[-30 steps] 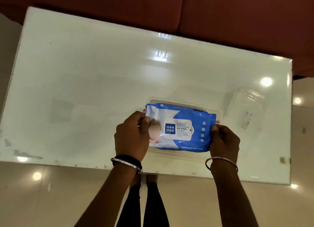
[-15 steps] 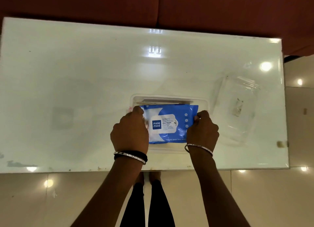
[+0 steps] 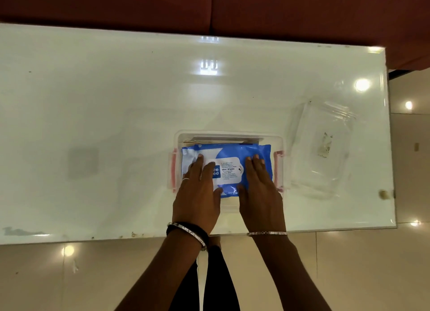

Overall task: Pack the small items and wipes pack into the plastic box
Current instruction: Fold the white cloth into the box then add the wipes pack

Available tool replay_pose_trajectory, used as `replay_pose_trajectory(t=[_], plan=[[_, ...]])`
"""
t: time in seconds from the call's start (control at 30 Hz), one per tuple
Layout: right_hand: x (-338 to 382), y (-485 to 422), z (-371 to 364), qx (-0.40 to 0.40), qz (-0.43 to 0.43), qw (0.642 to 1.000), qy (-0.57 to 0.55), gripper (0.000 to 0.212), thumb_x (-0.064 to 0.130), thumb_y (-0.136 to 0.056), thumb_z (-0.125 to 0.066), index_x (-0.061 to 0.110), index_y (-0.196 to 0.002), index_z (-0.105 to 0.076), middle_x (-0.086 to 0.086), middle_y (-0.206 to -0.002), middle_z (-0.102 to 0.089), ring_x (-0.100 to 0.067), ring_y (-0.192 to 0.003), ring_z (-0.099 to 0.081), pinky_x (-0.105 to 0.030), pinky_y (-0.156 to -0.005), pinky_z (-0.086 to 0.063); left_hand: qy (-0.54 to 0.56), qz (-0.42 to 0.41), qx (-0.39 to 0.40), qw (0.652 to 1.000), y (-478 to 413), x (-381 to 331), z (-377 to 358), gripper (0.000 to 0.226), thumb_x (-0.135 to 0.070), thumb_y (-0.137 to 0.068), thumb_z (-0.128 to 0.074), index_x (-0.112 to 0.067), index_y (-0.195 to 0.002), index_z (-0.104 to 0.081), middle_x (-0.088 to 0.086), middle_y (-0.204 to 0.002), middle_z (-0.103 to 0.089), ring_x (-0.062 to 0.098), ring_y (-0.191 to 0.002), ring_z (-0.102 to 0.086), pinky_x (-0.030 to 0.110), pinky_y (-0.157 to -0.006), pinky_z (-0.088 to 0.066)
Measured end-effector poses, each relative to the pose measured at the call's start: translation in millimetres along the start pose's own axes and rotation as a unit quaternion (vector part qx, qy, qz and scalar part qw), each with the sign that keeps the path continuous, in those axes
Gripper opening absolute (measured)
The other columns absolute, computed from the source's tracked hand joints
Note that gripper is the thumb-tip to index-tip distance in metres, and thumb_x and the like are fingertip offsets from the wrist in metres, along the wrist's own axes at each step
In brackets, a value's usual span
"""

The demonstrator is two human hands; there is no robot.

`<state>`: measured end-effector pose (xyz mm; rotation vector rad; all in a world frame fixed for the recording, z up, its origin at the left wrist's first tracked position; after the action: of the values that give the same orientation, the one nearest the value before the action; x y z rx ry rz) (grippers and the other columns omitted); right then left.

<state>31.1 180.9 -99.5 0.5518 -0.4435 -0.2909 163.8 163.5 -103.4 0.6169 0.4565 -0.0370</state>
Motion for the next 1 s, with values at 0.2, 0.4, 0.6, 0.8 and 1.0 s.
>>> replay_pose_trajectory(t=[0.2,0.4,0.6,0.8,1.0], plan=[[-4,-8,-21,0.025,-0.037,0.999,-0.025,0.083,0.016,-0.098,-0.053,0.017,-0.153,0.010,-0.001,-0.164,0.015,-0.020,-0.151,0.011,-0.026,-0.110,-0.036,-0.007,-0.026,0.014,1.000,-8,4,-18,0.086,-0.040,-0.091,-0.057,-0.027,-0.152,0.002,0.003,-0.162,0.015,0.021,-0.150,0.008,0.039,-0.119,-0.025],[-7,-15,-20,0.030,-0.028,0.999,-0.036,0.096,0.012,-0.093,-0.062,0.019,-0.153,0.013,-0.002,-0.164,0.015,-0.021,-0.152,0.003,-0.028,-0.101,-0.046,-0.060,-0.036,-0.017,0.997,-11,11,-22,0.090,-0.045,-0.090,-0.056,-0.029,-0.152,0.008,0.005,-0.161,0.019,0.029,-0.146,0.022,0.039,-0.117,-0.018],[-7,-20,-13,0.069,-0.020,0.997,-0.030,0.099,0.011,-0.092,-0.063,0.020,-0.153,0.015,-0.003,-0.164,0.015,-0.024,-0.152,0.002,-0.034,-0.108,-0.041,-0.090,-0.020,-0.010,0.996,-16,8,-25,0.090,-0.050,-0.091,-0.048,-0.026,-0.151,0.014,0.007,-0.161,0.019,0.028,-0.147,0.019,0.040,-0.119,-0.004],[-12,-13,-3,0.095,0.024,0.991,-0.095,0.091,0.024,-0.096,-0.058,0.018,-0.154,0.012,-0.004,-0.164,0.015,-0.028,-0.152,-0.011,-0.039,-0.114,-0.036,-0.117,-0.002,0.001,0.993,-17,0,-21,0.091,-0.065,-0.089,-0.033,-0.026,-0.145,0.027,0.010,-0.158,0.026,0.029,-0.146,0.022,0.041,-0.120,0.008],[-14,-1,18,-0.061,0.010,0.988,-0.140,0.054,0.018,-0.095,-0.060,0.013,-0.145,-0.042,-0.006,-0.150,-0.047,-0.021,-0.123,-0.058,-0.032,-0.104,-0.047,-0.011,-0.013,-0.024,1.000,-9,-14,-1,0.074,-0.054,-0.093,-0.037,-0.024,-0.153,-0.004,0.004,-0.163,0.002,0.023,-0.150,0.004,0.042,-0.122,-0.012]])
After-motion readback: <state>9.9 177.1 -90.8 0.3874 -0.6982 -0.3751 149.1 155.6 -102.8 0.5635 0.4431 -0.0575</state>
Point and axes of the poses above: each hand's wrist, its own y-axis away from the middle knuckle, its own z-axis out of the back of the hand, x = y × z, the point moved 3 cm from there along -y, towards the middle knuckle
